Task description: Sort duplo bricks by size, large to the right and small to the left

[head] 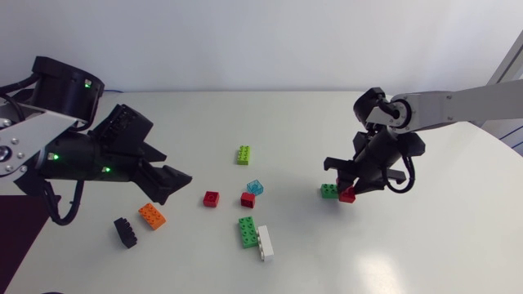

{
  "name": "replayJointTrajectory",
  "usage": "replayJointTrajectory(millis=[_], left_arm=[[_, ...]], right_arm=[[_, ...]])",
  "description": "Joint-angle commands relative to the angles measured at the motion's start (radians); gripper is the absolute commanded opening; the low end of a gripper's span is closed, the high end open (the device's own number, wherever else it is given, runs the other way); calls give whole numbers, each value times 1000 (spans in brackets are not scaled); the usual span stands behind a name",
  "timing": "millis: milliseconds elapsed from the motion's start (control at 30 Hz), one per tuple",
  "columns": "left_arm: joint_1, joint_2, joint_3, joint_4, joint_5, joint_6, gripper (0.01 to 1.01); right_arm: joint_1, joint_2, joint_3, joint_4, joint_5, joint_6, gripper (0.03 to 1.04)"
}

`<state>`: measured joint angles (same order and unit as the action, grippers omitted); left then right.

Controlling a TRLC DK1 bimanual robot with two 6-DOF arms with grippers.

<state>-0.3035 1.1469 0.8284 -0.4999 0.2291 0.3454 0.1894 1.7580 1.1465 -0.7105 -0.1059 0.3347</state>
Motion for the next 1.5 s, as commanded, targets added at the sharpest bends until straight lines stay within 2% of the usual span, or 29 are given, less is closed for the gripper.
replayJointTrajectory(millis=[0,33,67,300,500,667,1000,1100,1133,1233,1267,1467], left_arm=[[-9,-15,-31,4,7,-22,985],[-11,-13,-31,4,7,-22,985],[-13,-7,-29,4,7,-20,985],[-60,100,15,26,7,-22,985],[-134,355,137,38,3,-19,985],[-114,550,216,46,-4,17,985],[-98,686,229,60,-56,-56,967],[-98,708,222,67,-59,-62,861],[-98,718,224,69,-59,-62,777],[-92,748,227,86,-65,-82,390],[-89,751,229,90,-65,-86,352],[-85,757,219,95,-68,-85,321]], right_arm=[[-2,28,-21,-4,-5,-16,708],[-1,32,-11,-27,-2,-11,923],[-1,37,1,-44,0,-8,998],[4,-29,47,-56,-3,6,998],[33,-120,42,-96,-29,35,998],[45,-175,13,-107,-34,43,998],[53,-218,-8,-113,-55,47,998],[53,-221,-13,-113,-61,49,998],[53,-223,-16,-113,-61,49,998],[51,-224,-24,-113,-63,49,998],[51,-224,-27,-113,-63,49,998],[41,-227,-41,-110,-77,47,998]])
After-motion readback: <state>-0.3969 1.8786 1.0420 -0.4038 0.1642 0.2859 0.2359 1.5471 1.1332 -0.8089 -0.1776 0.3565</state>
